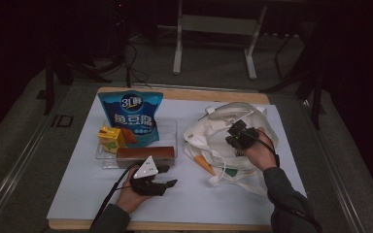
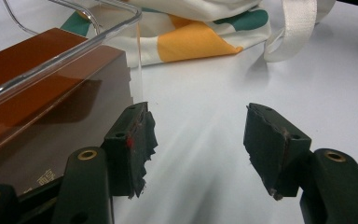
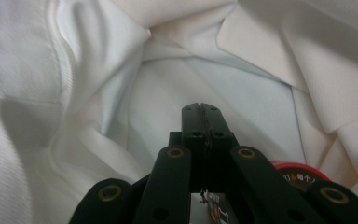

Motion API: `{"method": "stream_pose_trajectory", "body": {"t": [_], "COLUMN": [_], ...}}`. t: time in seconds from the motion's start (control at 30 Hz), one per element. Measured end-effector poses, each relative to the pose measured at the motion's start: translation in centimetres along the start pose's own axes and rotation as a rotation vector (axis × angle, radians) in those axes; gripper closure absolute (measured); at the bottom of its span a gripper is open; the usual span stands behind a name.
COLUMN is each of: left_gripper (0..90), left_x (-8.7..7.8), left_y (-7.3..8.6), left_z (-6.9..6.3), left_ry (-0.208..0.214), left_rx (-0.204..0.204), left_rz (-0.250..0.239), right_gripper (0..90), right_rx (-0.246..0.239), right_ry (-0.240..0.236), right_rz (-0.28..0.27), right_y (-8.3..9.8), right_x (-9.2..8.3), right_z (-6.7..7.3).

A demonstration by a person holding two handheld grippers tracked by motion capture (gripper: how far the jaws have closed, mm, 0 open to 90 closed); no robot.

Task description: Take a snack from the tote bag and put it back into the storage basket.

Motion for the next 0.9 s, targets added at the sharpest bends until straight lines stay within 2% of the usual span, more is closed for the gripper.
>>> {"method": "stream_pose_trajectory", "body": {"t": [0.7, 0.9], "left_gripper": [40.9, 40.9], "left_x": [0.0, 0.0], "left_y": [0.0, 0.0], "left_z": [0.1, 0.1], "left_ry": [0.003, 0.003], "left_rx": [-0.004, -0.005], "left_rz": [0.0, -0.001], "right_gripper": [90.0, 90.0], "right_rx": [-0.014, -0.016], "right_ry": [0.071, 0.09], "right_rz": [0.132, 0.136], "right_y": [1.2, 0.9], "right_x": [1.6, 1.8], "right_z": [-0.6, -0.8]}}
Point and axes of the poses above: each handheld gripper's, and its own axes: x roughly forward along the jaws, y roughly out of its underside, z roughly to its left, the point moved 1 cm from there along x, roughly forward along the jaws, and after that the axes turned 5 degrees about z, right-handed, at the moved point
